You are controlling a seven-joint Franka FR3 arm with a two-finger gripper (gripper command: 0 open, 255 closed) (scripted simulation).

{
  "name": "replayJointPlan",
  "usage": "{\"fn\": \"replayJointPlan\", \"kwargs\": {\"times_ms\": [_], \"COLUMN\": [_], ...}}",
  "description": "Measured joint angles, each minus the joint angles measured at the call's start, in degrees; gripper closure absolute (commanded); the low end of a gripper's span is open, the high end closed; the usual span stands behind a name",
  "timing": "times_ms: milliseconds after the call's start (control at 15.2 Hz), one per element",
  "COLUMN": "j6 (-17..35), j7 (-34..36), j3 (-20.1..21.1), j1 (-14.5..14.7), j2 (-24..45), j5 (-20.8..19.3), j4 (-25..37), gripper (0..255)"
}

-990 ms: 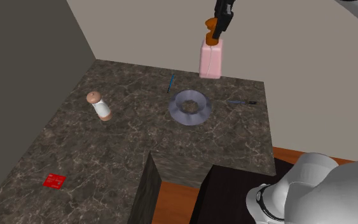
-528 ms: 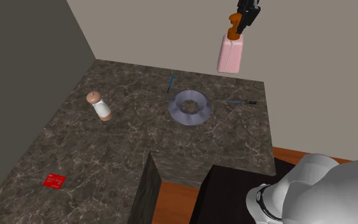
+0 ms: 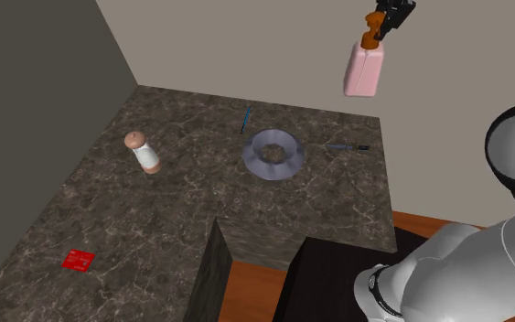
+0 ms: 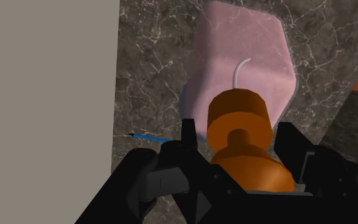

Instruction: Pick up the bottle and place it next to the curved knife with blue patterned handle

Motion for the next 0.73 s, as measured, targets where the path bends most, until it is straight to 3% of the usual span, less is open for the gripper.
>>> {"fn": "replayJointPlan", "kwargs": {"times_ms": [462, 660, 726], "j6": [-6.55, -11.32, -11.67], "j7": [-13.46, -18.18, -19.05], "j3": [-5.67, -5.87, -5.79], "j1": [-12.08, -21.15, -22.54], "j2": [12.67, 20.09, 21.05], "j5": [10.86, 17.18, 18.01], "j4": [12.72, 22.15, 23.03], "gripper": [255, 255, 255]}}
